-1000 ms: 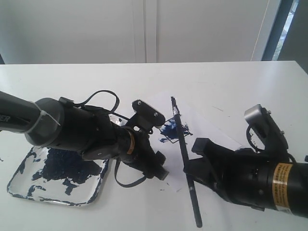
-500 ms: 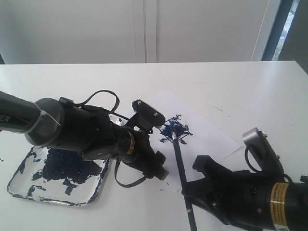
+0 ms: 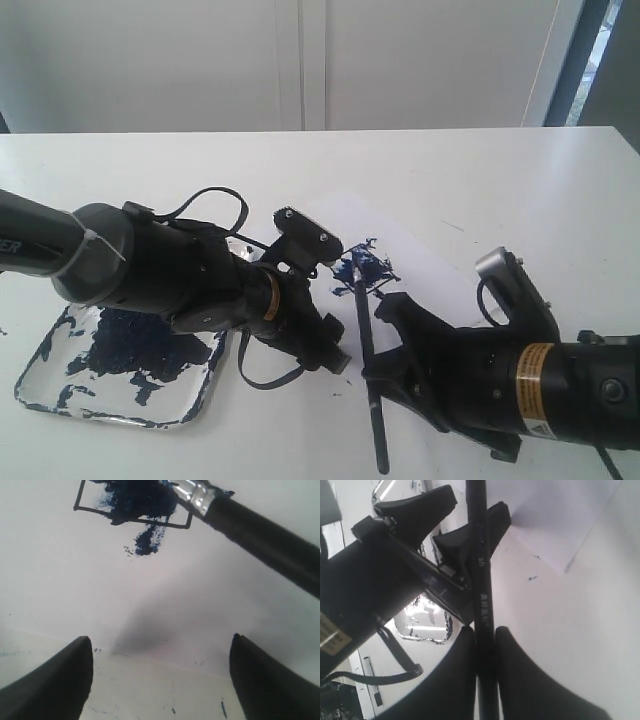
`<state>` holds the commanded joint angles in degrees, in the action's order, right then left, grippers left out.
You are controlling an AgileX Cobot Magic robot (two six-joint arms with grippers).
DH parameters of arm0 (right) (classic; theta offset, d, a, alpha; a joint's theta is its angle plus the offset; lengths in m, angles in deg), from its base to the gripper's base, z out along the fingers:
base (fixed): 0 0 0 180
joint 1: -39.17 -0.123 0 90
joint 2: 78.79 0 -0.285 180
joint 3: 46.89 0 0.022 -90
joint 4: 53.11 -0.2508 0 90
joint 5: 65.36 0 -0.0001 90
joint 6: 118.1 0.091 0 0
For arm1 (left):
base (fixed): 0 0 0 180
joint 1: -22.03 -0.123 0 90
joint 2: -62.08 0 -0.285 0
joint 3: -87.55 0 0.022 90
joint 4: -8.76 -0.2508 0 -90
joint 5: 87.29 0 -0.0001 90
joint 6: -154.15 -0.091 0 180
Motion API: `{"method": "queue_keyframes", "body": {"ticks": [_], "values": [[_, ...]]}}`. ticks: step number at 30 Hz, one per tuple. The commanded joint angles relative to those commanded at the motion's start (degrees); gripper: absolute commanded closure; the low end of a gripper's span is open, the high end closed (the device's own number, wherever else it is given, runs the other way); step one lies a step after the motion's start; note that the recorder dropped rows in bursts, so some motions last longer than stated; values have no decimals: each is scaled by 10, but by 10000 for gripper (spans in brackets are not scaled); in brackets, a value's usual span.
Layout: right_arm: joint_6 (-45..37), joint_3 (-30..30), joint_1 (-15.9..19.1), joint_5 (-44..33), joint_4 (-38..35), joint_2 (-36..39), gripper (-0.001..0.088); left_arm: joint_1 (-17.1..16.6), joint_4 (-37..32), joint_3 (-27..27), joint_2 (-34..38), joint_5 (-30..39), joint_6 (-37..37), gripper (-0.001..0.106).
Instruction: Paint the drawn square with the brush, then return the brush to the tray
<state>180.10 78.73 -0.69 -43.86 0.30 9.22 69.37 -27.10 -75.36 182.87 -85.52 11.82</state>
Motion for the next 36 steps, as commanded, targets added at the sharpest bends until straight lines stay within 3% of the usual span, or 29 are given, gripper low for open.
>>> {"method": "queue_keyframes", "body": {"ticks": [12, 22, 30, 36], "values": [[1, 1, 2, -2, 0, 37, 868, 0, 0, 0, 0, 0, 0, 274], [-6, 14, 49, 23, 4, 46, 868, 0, 0, 0, 0, 8, 0, 274], [-6, 18, 62, 70, 3, 74, 868, 0, 0, 0, 0, 8, 0, 274], [-12, 18, 62, 150, 1, 110, 868, 0, 0, 0, 0, 8, 0, 274]]}}
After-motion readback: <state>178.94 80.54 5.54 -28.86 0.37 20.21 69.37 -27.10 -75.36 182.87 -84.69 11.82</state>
